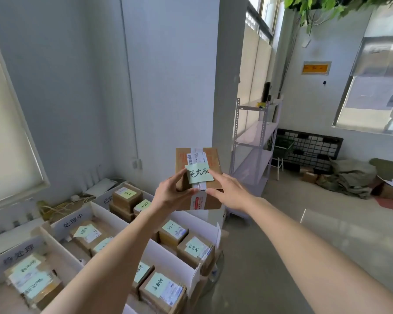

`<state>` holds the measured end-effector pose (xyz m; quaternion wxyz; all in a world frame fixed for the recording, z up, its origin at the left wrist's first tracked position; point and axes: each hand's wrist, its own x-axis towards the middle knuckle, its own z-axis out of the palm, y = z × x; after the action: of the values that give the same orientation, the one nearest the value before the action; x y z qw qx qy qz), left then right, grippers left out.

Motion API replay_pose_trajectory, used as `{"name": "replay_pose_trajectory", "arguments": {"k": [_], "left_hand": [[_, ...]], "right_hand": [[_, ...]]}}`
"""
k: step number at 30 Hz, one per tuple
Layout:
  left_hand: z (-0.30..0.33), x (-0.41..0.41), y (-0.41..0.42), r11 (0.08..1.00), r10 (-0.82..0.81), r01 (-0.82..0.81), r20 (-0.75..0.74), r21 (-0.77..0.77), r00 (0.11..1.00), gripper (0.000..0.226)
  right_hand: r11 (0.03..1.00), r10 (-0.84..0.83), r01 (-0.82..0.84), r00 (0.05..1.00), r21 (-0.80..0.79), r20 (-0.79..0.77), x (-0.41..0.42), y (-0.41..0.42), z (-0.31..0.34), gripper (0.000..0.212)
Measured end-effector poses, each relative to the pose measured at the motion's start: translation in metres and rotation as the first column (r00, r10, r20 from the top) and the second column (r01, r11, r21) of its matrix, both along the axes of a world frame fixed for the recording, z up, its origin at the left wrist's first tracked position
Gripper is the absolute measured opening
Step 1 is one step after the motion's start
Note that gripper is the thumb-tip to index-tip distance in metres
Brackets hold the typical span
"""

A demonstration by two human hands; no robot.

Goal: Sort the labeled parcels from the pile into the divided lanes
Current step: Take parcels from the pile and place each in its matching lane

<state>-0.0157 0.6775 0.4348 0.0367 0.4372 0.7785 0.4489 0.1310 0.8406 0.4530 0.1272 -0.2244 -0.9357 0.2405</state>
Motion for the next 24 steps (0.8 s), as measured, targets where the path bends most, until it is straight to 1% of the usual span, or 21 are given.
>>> {"name": "replay_pose_trajectory", "arguments": {"k": [3, 7, 12, 16, 20, 24], "left_hand": [[-0.007, -0.021, 0.033, 0.997, 0.075, -0.075, 0.014, -0.007, 0.997, 0.080], [-0.019, -0.046, 0.074, 0.984, 0.174, -0.174, 0.011, -0.025, 0.985, 0.079], [-0.030, -0.065, 0.108, 0.953, 0.298, -0.297, 0.003, -0.064, 0.955, 0.080], [-0.044, -0.078, 0.122, 0.936, 0.345, -0.343, 0.016, -0.085, 0.938, 0.086], [-0.060, -0.101, 0.125, 0.911, 0.397, -0.388, 0.040, -0.137, 0.917, 0.099], [-0.079, -0.130, 0.127, 0.891, 0.441, -0.427, 0.062, -0.156, 0.896, 0.094]], "right_hand": [[0.997, 0.069, -0.069, 0.998, 0.021, 0.016, -0.034, 0.043, -0.004, 0.075], [0.987, 0.158, -0.159, 0.987, 0.013, 0.028, -0.073, 0.094, -0.016, 0.073], [0.964, 0.266, -0.265, 0.962, -0.018, 0.056, -0.113, 0.139, -0.029, 0.073], [0.943, 0.334, -0.332, 0.940, -0.034, 0.070, -0.144, 0.162, -0.039, 0.074], [0.925, 0.379, -0.378, 0.920, -0.028, 0.102, -0.177, 0.173, -0.056, 0.074], [0.904, 0.426, -0.425, 0.895, -0.033, 0.131, -0.214, 0.177, -0.074, 0.073]]}}
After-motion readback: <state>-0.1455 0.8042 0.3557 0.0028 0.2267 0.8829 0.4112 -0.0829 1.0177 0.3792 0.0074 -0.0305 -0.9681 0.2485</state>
